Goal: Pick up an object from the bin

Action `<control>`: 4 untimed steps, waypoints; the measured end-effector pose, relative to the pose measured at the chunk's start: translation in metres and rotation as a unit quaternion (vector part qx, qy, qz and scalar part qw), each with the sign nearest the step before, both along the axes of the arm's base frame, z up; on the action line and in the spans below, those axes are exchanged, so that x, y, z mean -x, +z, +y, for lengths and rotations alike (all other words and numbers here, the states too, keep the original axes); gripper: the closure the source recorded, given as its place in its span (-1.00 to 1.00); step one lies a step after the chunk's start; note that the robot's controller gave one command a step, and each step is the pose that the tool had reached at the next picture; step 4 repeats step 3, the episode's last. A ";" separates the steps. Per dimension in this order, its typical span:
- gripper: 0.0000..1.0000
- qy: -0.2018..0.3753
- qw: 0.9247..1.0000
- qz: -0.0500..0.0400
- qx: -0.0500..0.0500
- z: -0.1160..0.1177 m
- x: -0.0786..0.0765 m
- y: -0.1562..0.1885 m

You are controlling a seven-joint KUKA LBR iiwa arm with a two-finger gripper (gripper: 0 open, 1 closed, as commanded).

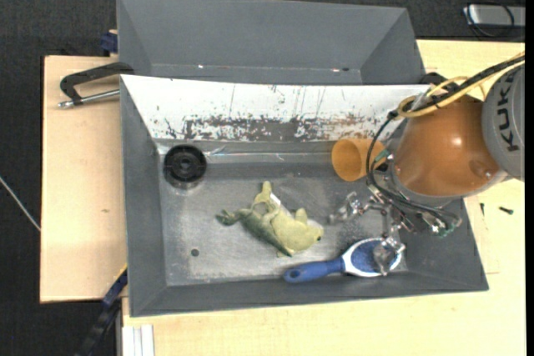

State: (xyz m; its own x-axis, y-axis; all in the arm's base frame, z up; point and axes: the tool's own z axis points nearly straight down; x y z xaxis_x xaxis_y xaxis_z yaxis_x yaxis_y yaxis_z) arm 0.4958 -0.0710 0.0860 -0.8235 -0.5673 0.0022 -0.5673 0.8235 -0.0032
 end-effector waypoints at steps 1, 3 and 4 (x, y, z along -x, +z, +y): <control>1.00 -0.001 1.000 0.001 0.002 -0.003 0.000 0.003; 1.00 0.158 0.987 -0.007 -0.001 0.019 -0.016 0.183; 1.00 0.158 0.987 -0.007 -0.001 0.019 -0.016 0.183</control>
Offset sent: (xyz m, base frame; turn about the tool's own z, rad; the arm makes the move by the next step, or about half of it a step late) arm 0.0000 0.0000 0.0000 0.0000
